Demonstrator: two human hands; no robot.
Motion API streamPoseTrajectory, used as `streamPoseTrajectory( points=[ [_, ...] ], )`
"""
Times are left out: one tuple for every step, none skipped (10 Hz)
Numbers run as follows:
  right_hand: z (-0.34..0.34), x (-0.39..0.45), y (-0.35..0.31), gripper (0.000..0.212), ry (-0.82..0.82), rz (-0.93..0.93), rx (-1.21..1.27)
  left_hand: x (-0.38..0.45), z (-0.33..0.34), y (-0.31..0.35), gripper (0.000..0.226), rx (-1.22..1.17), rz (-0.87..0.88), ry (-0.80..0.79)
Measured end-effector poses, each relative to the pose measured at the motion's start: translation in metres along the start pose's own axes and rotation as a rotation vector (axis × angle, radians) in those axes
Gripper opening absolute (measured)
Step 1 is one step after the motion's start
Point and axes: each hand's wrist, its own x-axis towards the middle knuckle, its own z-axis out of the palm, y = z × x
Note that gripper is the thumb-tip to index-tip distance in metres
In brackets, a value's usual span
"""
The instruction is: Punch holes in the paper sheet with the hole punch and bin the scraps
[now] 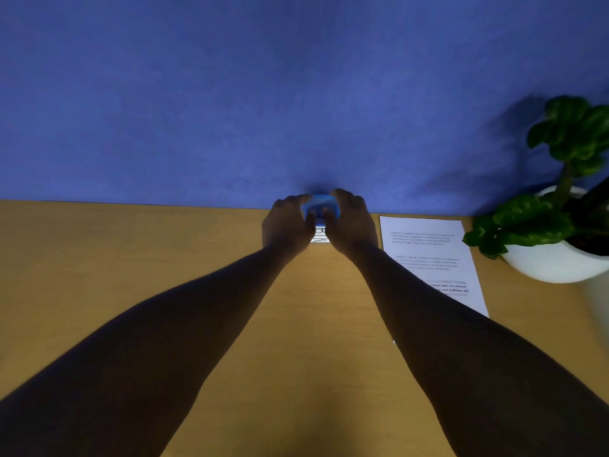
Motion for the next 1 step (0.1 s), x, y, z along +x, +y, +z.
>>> streamPoseTrajectory(
  points=[
    [-0.0061, -0.0210, -0.0035, 0.043, 0.032, -0.060, -0.099, -0.0194, -0.0064, 0.0039, 0.044, 0.073, 0.067, 0.045]
  ],
)
